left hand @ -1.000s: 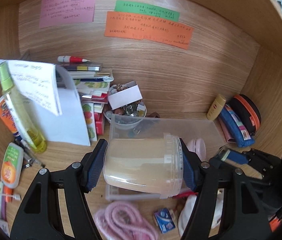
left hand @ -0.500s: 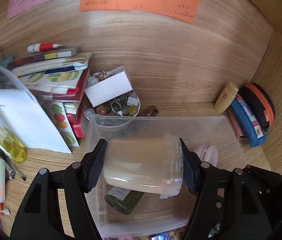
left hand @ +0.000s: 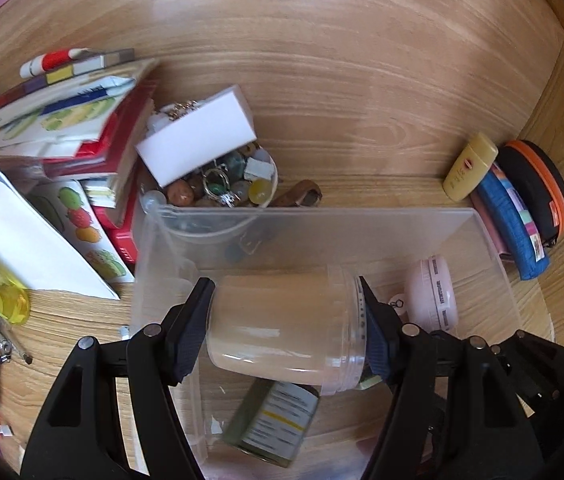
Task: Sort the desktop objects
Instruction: 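Open the right gripper to drop the block into the bin while the left gripper releases the container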
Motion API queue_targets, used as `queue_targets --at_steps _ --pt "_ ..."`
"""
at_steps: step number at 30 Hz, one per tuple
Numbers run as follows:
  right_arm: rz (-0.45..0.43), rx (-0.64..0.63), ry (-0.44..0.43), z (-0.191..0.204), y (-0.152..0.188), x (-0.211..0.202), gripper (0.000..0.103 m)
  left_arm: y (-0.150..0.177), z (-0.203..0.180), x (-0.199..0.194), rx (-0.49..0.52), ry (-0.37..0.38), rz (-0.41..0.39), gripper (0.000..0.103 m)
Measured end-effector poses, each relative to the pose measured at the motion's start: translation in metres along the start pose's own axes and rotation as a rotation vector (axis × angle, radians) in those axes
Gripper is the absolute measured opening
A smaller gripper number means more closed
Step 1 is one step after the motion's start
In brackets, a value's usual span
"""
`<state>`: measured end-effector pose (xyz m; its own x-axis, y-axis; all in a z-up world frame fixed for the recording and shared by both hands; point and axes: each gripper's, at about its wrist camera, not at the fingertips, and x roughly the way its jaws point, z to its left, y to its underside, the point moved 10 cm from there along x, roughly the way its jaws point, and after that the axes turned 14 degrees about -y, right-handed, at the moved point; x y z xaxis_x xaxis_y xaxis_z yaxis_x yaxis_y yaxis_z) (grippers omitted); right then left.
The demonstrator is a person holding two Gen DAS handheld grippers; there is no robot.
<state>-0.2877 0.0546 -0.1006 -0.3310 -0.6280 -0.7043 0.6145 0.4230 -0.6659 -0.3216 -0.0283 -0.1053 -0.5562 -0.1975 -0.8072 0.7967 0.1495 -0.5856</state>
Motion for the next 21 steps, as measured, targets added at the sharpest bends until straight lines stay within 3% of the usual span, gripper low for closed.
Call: queue_targets --at_steps 4,9,12,14,17,21 --pt "-0.005 -0.010 0.017 0.001 0.001 -0.002 0.033 0.001 0.001 0.004 -0.004 0.010 0.014 0.067" --pt "-0.036 -0.023 0.038 -0.001 -0.003 -0.010 0.058 0.003 0.004 0.007 0.010 -0.010 0.010 0.067" --pt "-0.060 -0.058 0.058 0.004 -0.005 -0.016 0.061 0.001 0.005 0.001 0.001 0.008 0.002 0.068" --pt "-0.073 -0.081 0.070 0.008 -0.006 -0.019 0.063 -0.002 0.004 -0.007 -0.004 0.029 -0.014 0.068" --pt "-0.091 -0.107 0.085 0.012 -0.008 -0.024 0.071 -0.008 0.009 -0.027 0.004 -0.008 -0.077 0.071" --pt "-0.114 -0.126 0.086 0.017 -0.011 -0.028 0.074 -0.011 0.016 -0.048 0.000 -0.020 -0.125 0.077"
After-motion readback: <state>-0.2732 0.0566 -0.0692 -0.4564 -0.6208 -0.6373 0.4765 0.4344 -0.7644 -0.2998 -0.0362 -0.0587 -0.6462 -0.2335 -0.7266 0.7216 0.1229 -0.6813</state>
